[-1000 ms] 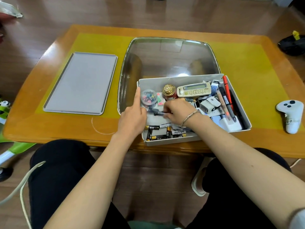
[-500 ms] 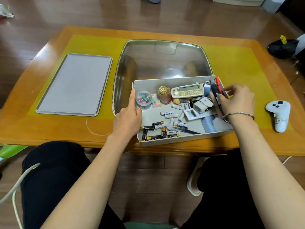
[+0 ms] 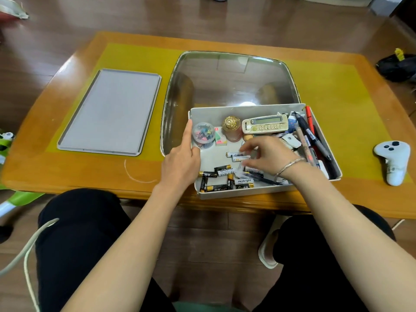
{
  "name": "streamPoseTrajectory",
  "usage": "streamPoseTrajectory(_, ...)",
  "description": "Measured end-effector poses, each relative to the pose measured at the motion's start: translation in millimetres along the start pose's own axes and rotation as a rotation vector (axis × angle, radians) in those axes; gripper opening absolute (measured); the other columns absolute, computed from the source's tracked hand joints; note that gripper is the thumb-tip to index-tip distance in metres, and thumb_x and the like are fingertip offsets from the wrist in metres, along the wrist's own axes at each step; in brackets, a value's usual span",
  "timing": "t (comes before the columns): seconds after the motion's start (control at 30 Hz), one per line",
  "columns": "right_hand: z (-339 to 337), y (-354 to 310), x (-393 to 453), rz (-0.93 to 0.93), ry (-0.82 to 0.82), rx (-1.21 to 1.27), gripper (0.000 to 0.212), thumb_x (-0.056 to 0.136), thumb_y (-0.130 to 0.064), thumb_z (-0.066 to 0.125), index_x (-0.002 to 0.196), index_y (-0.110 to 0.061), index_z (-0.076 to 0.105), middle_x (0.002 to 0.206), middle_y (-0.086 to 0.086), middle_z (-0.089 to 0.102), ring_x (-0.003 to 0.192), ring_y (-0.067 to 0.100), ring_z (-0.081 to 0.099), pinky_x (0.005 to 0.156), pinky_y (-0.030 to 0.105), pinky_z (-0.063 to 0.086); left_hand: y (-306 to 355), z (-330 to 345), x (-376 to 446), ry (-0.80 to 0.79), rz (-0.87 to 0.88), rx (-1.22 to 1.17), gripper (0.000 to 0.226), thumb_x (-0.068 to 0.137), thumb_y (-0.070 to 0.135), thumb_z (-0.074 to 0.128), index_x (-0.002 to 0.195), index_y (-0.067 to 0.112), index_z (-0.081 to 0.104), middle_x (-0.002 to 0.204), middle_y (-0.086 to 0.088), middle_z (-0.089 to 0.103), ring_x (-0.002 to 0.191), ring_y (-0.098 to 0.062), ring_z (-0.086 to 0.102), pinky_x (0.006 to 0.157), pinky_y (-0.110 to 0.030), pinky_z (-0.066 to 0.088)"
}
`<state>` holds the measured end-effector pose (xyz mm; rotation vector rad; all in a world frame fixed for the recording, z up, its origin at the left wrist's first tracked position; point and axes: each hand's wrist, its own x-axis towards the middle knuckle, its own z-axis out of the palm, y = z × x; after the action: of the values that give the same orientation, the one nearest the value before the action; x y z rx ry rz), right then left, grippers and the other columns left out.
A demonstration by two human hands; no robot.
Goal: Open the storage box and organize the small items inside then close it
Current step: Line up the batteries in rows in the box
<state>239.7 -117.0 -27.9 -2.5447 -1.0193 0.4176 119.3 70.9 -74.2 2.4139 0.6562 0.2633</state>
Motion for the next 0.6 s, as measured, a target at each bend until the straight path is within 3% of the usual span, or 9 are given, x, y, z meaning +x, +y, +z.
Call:
streamPoseTrajectory(0.1,24,-26,13,-0.127,-0.281,-0.085,0.050,0.067,-0.044,0.079,0.110,-0.026,0.065,0.108,-0.008,0.064,0.085,0.002,0.053,0.080,0.020,0.042,0,-1,0,-0.002,0.002,-0.016,0.058,0.103,0.033,0.028,0.152,0.037,-0.004,0.086,0.004,0.056,0.061,-0.008,0.054,0.048,-0.026,0.047)
streamPoseTrajectory(0.2,48,-48,29,-0.231,-0.376,-0.180,0.055,0.066,-0.043,0.079,0.115,-0.025,0.061,0.110,-0.003,0.063,0.088,0.010,0.052,0.078,0.024,0.046,1,-3,-1,-0.018,-0.005,-0.042,0.058,0.103,0.035,0.029,0.151,0.040,-0.004,0.095,0.004,0.057,0.069,-0.009,0.058,0.060,-0.036,0.057)
streamPoseTrajectory(0.4,72,-62,43,-0.289,-0.342,-0.255,0.059,0.063,-0.043,0.080,0.111,-0.020,0.053,0.094,0.001,0.055,0.076,0.015,0.046,0.066,0.026,0.039,-2,-10,-1,-0.093,0.025,-0.121,0.055,0.104,0.036,0.025,0.149,0.045,-0.005,0.093,-0.001,0.060,0.075,-0.012,0.059,0.068,-0.041,0.056)
streamPoseTrajectory(0.47,69,-55,46,-0.247,-0.331,-0.278,0.047,0.066,-0.038,0.079,0.101,-0.021,0.052,0.089,-0.003,0.051,0.080,0.017,0.052,0.066,0.027,0.039,-3,-11,-1,-0.118,0.035,-0.125,0.055,0.104,0.036,0.024,0.149,0.046,-0.007,0.090,0.000,0.059,0.072,-0.012,0.058,0.065,-0.039,0.054)
streamPoseTrajectory(0.53,62,-44,46,-0.192,-0.266,-0.275,0.038,0.071,-0.033,0.077,0.096,-0.021,0.052,0.094,-0.001,0.054,0.091,0.020,0.056,0.073,0.030,0.045,-4,-11,-1,-0.126,0.034,-0.124,0.056,0.104,0.036,0.025,0.149,0.045,-0.008,0.083,0.002,0.059,0.067,-0.013,0.058,0.057,-0.035,0.051)
streamPoseTrajectory(0.6,47,-32,41,-0.147,-0.192,-0.190,0.044,0.071,-0.035,0.079,0.105,-0.019,0.056,0.104,-0.002,0.053,0.098,0.015,0.052,0.086,0.028,0.045,-4,-10,-2,-0.119,0.035,-0.129,0.056,0.104,0.035,0.024,0.149,0.044,-0.007,0.074,0.008,0.055,0.062,-0.012,0.055,0.049,-0.031,0.043)
